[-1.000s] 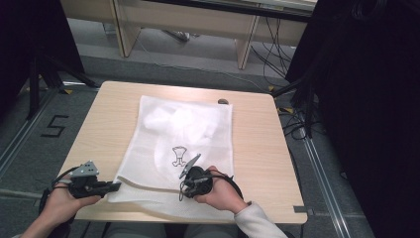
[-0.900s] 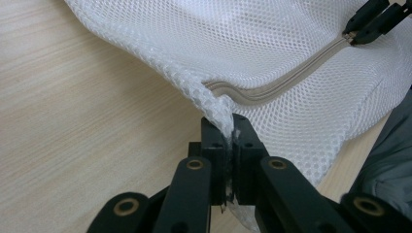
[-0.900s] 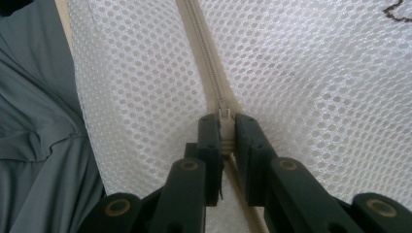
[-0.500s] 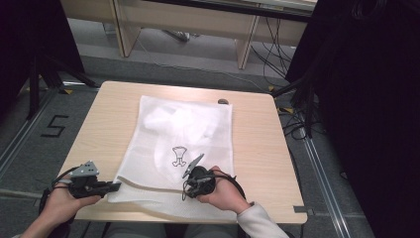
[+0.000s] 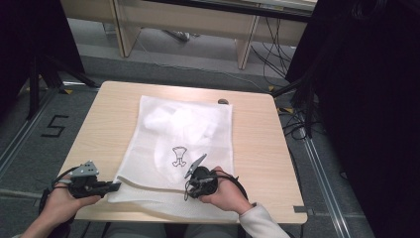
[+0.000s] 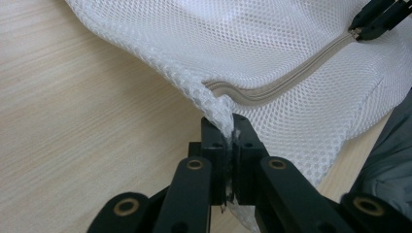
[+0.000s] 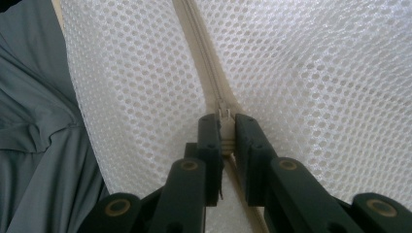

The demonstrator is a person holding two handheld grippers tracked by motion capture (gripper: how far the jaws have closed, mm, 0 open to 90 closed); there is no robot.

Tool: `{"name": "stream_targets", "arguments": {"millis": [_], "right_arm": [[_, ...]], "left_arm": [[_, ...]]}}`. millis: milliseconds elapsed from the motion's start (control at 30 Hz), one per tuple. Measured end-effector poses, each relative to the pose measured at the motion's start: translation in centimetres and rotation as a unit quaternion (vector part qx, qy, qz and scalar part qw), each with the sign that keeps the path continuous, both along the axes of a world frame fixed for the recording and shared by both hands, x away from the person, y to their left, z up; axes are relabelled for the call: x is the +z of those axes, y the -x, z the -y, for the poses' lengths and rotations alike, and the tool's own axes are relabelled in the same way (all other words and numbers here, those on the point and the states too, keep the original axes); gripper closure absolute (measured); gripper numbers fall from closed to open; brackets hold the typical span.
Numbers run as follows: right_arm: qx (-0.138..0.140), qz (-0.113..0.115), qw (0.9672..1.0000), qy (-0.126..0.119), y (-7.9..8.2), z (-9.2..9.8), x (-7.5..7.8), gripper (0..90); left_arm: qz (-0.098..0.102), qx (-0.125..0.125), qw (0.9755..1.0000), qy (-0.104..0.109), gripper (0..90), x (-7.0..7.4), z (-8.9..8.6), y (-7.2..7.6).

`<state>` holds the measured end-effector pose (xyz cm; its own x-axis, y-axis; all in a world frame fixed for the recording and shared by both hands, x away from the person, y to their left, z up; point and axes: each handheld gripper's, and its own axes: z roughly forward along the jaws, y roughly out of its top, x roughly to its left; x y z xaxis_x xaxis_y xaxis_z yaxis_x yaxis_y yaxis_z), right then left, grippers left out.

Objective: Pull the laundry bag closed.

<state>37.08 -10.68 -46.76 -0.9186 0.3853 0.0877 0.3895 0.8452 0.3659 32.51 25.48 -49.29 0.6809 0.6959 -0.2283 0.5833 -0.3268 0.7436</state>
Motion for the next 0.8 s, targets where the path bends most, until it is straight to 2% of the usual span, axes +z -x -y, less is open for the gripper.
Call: {"name": "stream_targets", "arguments": {"millis": [67, 100, 433, 467, 533, 800], "right_arm": [[0.0, -0.001, 1.0, -0.001, 0.0, 0.1, 0.0, 82.2], [-0.001, 0.0, 1.0, 0.001, 0.1, 0.1, 0.1, 82.1], [-0.007, 0.001, 1.0, -0.002, 0.1, 0.7, 0.1, 82.1], [-0.014, 0.001, 0.9999, 0.003, 0.2, 0.8, 0.2, 82.2], [-0.008, 0.001, 1.0, 0.0, 0.2, 0.9, 0.1, 82.1], [-0.014, 0.003, 0.9999, 0.001, 0.2, 1.3, 0.1, 82.2]], "left_arm": [[0.007, 0.005, 1.0, 0.004, 85.5, -0.1, 0.1, 0.0], [-0.001, 0.0, 1.0, -0.001, 85.5, 0.0, 0.0, 0.0], [0.002, 0.002, 1.0, -0.001, 85.6, 0.0, 0.0, 0.0], [0.001, 0.001, 1.0, 0.0, 85.6, 0.0, 0.0, 0.0], [0.002, 0.004, 1.0, 0.0, 85.6, 0.0, 0.1, 0.0], [0.0, 0.001, 1.0, 0.0, 85.6, 0.0, 0.0, 0.0]]}}
